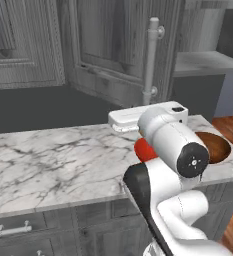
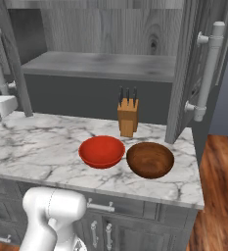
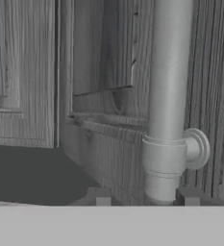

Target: Open the cabinet. Pick the bowls from the counter and place them in the cabinet. Then close the cabinet.

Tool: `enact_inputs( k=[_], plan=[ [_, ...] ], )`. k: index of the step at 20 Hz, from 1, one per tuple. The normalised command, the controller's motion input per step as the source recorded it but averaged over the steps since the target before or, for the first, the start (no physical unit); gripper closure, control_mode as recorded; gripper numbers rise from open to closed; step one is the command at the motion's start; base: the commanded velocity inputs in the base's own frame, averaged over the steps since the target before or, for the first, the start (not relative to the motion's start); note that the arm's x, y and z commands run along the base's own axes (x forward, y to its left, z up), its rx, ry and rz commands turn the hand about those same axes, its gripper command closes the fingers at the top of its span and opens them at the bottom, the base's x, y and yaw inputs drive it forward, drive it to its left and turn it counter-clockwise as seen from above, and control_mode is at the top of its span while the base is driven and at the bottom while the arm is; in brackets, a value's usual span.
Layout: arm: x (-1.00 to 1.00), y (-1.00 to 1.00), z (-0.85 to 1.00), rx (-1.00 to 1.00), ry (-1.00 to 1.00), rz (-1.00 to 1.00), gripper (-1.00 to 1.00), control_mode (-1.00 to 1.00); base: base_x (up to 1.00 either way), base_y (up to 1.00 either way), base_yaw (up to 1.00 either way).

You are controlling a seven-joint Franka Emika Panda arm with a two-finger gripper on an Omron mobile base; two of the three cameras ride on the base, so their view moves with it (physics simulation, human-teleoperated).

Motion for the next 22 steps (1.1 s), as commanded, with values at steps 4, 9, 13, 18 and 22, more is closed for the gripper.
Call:
enact_inputs(
  k=[4, 9, 13, 18, 22],
  plan=[
    [-0.11, 1.0, 0.03, 0.0, 0.0, 0.0, 1.0, -1.0, 0.0, 0.0, 0.0],
    [-0.15, 0.54, 0.19, 0.01, 0.0, 0.0, -1.0, -1.0, 0.0, 0.0, 0.0],
    [-0.83, -0.9, 0.58, 0.14, -0.05, 0.0, -1.0, -1.0, 0.0, 0.0, 0.0],
    [-1.0, -1.0, 0.64, 0.22, -0.16, 0.0, -1.0, -1.0, 0.0, 0.0, 0.0],
    [-0.14, -1.0, 0.45, 0.23, -0.01, 0.05, -1.0, -1.0, 0.0, 0.0, 0.0]
  ],
)
